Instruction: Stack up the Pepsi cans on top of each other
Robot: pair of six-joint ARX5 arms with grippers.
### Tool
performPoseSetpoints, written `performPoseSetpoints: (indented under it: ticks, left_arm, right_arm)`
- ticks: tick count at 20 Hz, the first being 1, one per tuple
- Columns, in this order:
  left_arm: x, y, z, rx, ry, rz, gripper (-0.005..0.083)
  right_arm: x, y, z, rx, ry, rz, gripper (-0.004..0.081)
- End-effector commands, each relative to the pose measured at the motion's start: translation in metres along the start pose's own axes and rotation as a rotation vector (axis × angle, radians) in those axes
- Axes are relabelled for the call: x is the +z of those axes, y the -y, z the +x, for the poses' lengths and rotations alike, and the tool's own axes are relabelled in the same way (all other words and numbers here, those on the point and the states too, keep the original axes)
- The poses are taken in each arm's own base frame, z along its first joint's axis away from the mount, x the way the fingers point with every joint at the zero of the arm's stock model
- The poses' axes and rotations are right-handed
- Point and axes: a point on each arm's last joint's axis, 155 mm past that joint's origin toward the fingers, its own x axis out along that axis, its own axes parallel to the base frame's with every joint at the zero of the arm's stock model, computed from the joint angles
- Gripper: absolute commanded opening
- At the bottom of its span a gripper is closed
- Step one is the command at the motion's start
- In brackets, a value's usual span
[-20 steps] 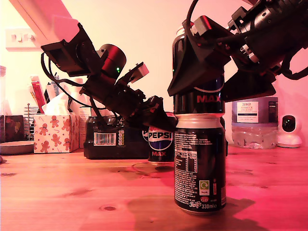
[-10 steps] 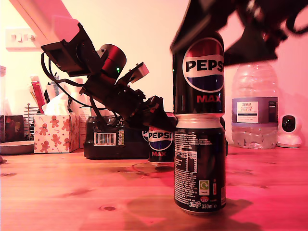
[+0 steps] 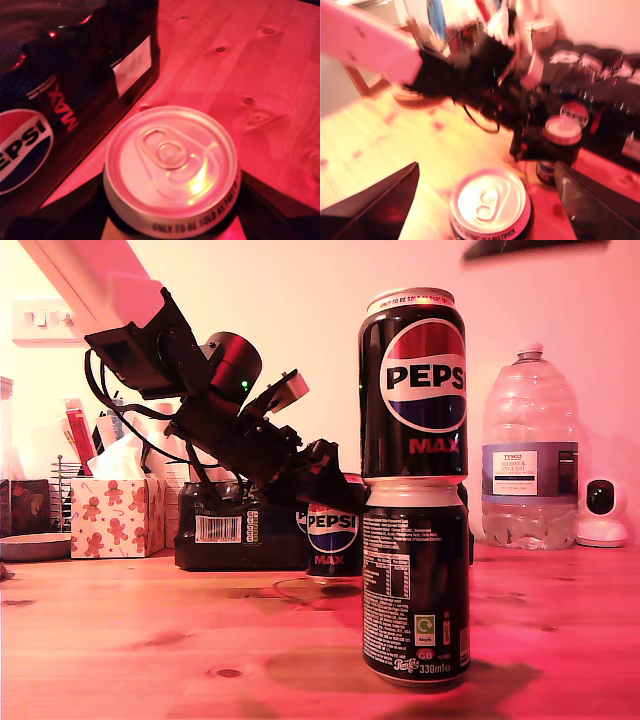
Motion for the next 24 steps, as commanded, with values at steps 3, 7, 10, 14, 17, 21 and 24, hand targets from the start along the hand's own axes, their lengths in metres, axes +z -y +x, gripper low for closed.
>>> performPoseSetpoints:
  ticks: [3,7,10,14,17,21,24]
  left_arm:
    - [0.027,0.003,-0.017,0.0,0.055,0.036,0.0442]
    - [0.032,0.008,-0.025,-0.011,0.052,0.032,0.0442]
    - [0.038,0.01,-0.039,-0.007,0.043,0.022,0.0442]
    - [0.051,0.019,-0.059,-0.018,0.045,0.018,0.0442]
    - [0.064,0.027,-0.074,-0.025,0.059,0.03,0.0442]
    - [0.08,0.038,-0.095,-0.027,0.077,0.046,0.0442]
    - [0.085,0.044,-0.105,-0.027,0.076,0.045,0.0442]
  right_arm:
    - [0.016,-0.004,-0.017,0.009,0.026,-0.009,0.0784]
    - [0.019,-0.001,-0.028,-0.008,0.036,-0.021,0.0784]
    - [0.016,0.011,-0.033,-0.065,0.026,-0.028,0.0784]
    - [0.001,0.021,-0.037,-0.114,-0.03,-0.033,0.0784]
    - [-0.013,0.022,-0.044,-0.116,-0.084,-0.051,0.0783]
    - [-0.031,0.022,-0.055,-0.116,-0.153,-0.079,0.0783]
    - [-0.039,0.025,-0.058,-0.129,-0.184,-0.095,0.0783]
